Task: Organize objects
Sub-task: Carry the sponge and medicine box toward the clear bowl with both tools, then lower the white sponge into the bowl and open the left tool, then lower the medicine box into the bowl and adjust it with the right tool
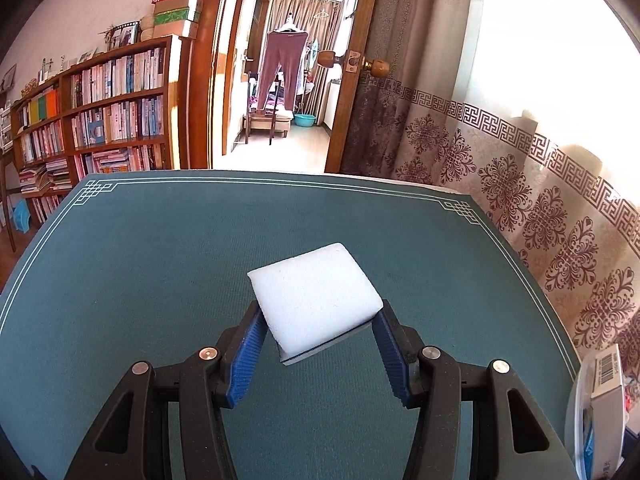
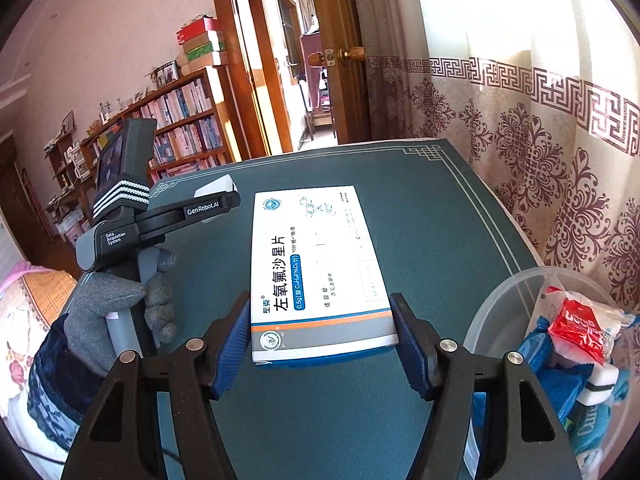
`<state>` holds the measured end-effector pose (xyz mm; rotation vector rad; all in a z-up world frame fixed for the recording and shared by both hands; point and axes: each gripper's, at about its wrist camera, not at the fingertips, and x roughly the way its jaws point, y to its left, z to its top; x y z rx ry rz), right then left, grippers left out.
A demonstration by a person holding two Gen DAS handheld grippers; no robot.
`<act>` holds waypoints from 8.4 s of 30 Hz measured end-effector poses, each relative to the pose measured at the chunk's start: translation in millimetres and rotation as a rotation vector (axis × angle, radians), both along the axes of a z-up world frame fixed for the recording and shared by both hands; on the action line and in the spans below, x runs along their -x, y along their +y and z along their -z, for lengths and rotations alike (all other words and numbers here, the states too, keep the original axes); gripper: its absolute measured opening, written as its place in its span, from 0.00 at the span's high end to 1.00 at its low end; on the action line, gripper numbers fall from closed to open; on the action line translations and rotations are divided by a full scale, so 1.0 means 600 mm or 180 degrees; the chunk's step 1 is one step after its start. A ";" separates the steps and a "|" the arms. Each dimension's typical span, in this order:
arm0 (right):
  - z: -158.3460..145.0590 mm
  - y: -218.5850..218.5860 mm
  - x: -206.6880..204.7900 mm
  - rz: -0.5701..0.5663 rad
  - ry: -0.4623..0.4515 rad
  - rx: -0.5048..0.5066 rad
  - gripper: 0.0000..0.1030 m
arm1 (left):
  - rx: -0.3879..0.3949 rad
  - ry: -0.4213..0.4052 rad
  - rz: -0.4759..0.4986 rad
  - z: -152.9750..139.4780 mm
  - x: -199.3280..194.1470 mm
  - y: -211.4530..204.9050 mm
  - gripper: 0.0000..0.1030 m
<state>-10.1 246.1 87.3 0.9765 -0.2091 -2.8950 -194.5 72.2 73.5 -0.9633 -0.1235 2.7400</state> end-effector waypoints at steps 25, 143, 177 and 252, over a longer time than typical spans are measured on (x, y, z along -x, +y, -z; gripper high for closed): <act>-0.026 0.144 -0.131 0.0744 0.0126 -0.0087 0.35 | 0.0304 0.0343 0.0746 -0.027 -0.110 0.120 0.45; 0.079 0.308 -0.200 0.1099 -0.0052 -0.0636 0.28 | 0.0158 -0.0193 0.2356 0.024 -0.315 0.342 0.25; 0.068 0.381 -0.145 0.0542 -0.0059 0.0288 0.57 | 0.0338 -0.0174 0.2695 0.043 -0.425 0.354 0.25; 0.035 0.381 -0.138 0.0932 0.0199 0.0473 0.81 | 0.0060 -0.0327 0.1986 0.042 -0.372 0.264 0.25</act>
